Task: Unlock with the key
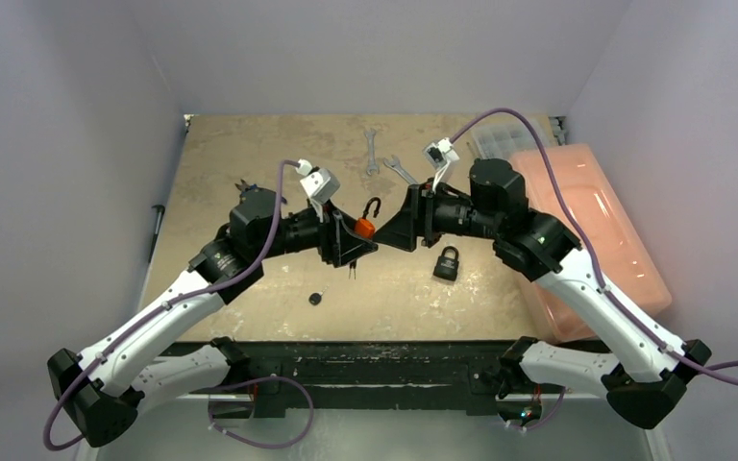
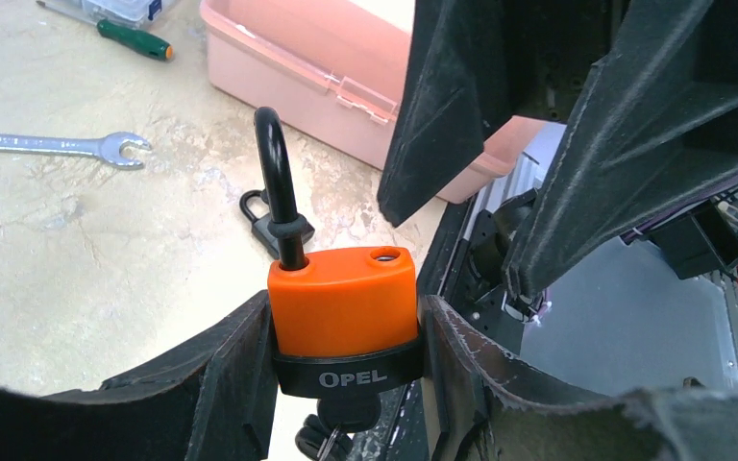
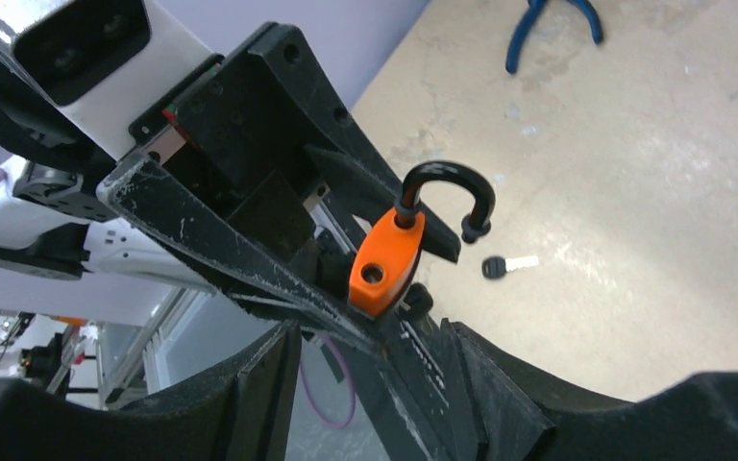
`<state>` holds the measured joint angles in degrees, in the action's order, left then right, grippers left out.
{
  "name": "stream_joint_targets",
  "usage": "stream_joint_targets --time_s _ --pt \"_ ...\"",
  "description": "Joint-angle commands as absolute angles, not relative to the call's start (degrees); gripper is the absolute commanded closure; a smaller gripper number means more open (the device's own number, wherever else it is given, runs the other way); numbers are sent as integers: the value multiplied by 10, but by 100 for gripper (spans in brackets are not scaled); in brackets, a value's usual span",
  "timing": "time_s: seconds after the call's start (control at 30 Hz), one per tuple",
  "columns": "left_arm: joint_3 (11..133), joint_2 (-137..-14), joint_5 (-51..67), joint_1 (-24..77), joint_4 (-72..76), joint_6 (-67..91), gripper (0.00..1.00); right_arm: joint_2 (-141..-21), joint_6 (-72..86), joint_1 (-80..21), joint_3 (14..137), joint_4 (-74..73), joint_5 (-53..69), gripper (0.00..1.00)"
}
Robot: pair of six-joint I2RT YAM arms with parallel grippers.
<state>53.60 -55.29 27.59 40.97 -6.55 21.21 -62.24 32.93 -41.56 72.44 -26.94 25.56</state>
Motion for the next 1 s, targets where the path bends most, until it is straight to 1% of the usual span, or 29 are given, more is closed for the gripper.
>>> stream_joint_targets --time_s 0.0,0.1,0.2,0.33,0.43,0.5,0.6,0.7,0.97 --pt "534 -555 269 410 -19 200 100 -619 330 -415 772 -332 207 38" --pt "531 -555 275 410 -15 199 100 -634 331 -414 794 -351 199 37" --pt "528 -556 283 410 -13 199 100 -655 328 -414 819 -375 184 30" --pt "526 -558 293 410 -10 200 100 -692 328 -414 862 -395 176 29" --pt "526 -559 299 410 -9 200 100 -720 329 -414 886 -408 175 25" --pt "526 -559 303 411 -9 199 100 -734 329 -415 896 -412 175 25" --pt "524 -560 312 411 -9 197 100 -750 329 -415 904 -415 171 26" --pt "521 -559 317 411 -9 196 100 -761 330 -414 905 -411 172 31" --pt "517 -557 322 411 -9 192 100 -788 333 -415 922 -395 187 38"
